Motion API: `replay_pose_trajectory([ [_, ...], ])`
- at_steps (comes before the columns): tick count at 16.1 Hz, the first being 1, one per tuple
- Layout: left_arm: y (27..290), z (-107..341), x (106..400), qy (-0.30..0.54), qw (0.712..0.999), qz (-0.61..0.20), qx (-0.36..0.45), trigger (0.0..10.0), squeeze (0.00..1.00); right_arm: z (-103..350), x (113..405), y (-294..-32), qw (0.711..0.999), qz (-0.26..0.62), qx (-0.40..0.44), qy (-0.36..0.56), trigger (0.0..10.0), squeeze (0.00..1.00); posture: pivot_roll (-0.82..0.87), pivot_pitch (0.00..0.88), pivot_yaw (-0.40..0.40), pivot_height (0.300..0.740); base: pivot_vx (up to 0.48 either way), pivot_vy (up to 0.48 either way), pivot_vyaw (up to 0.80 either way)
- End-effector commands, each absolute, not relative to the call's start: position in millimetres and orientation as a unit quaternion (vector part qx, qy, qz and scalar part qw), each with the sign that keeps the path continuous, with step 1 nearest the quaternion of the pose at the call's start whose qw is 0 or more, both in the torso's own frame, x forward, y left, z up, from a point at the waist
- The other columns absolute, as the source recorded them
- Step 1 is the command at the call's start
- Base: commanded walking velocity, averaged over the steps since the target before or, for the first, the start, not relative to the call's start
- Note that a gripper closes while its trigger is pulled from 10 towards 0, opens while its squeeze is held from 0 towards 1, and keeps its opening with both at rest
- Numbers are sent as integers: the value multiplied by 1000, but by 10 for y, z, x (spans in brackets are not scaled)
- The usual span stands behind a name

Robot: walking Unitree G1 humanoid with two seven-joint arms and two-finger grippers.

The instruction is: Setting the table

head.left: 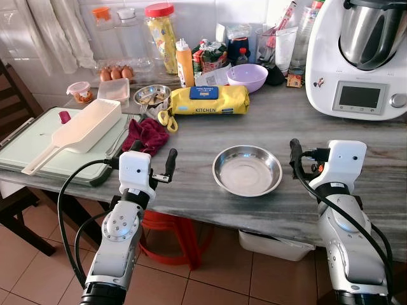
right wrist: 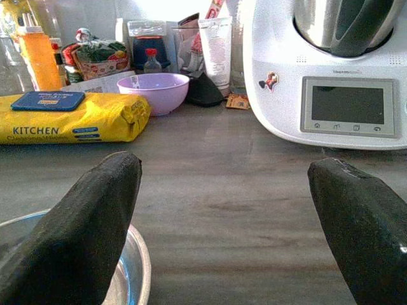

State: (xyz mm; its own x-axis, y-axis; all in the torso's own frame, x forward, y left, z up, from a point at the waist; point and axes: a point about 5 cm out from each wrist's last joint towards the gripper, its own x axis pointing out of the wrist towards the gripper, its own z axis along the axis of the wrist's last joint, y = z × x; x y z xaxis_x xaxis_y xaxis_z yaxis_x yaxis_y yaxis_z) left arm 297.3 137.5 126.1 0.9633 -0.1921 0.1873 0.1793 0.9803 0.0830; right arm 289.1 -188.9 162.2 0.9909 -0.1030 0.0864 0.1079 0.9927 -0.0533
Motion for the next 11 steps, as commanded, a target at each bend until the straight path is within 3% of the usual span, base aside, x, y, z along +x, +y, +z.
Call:
replay_pose_trajectory([
  [1,1552,794,3163,61,994,-15,-90,10000,0,918,3107,-1631,995,-6,-41,89,10000,0,-60,0,64,740,0,0,0],
  [11,1552,794,3163,61,994,-15,-90,10000,0,918,3107,-1631,995,-6,-41,89,10000,0,-60,0,64,740,0,0,0],
])
